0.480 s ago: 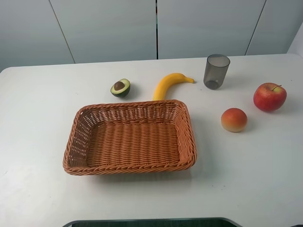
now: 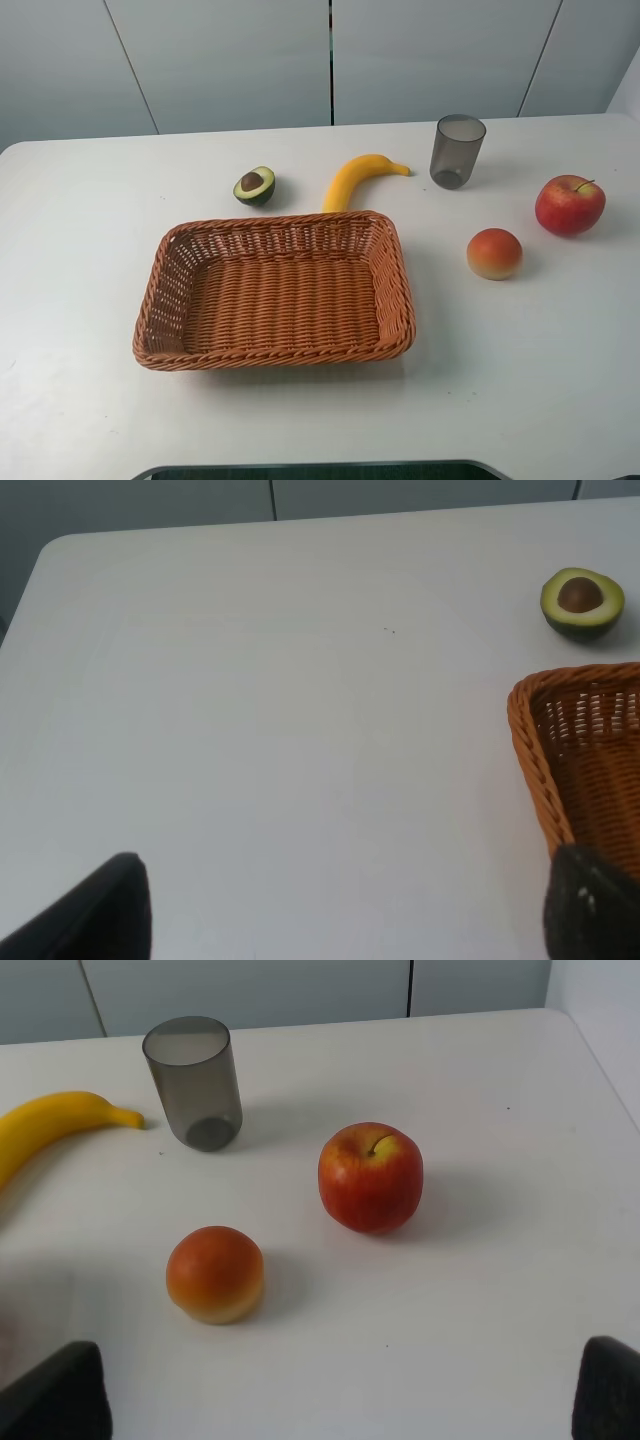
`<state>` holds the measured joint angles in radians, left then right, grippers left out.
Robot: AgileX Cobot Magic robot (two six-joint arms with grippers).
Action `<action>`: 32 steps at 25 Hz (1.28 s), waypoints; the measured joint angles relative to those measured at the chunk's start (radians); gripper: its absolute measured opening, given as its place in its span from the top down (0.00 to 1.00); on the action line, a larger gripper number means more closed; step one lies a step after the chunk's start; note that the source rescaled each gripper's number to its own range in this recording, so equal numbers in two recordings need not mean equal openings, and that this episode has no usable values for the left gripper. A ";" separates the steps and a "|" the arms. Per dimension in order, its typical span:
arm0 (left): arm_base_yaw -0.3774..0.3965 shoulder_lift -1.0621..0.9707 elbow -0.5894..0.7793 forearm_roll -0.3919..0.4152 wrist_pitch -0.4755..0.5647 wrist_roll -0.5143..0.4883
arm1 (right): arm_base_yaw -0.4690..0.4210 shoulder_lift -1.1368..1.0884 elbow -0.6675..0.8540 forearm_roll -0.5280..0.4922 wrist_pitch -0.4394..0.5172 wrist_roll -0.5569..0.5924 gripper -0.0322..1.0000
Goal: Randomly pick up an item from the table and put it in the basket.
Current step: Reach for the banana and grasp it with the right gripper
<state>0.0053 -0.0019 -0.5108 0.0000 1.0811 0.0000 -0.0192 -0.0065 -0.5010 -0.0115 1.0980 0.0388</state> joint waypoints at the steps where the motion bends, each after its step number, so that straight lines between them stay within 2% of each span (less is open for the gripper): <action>1: 0.000 0.000 0.000 0.000 0.000 0.000 | 0.000 0.000 0.000 0.000 0.000 0.000 0.00; 29: 0.000 0.000 0.000 0.000 0.000 0.000 | 0.009 0.000 0.000 0.003 0.000 0.000 0.00; 32: 0.000 0.000 0.000 0.000 0.000 0.000 | 0.014 0.005 -0.013 0.025 0.024 0.000 0.00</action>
<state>0.0053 -0.0019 -0.5108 0.0000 1.0811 0.0000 -0.0053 -0.0017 -0.5135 0.0137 1.1222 0.0388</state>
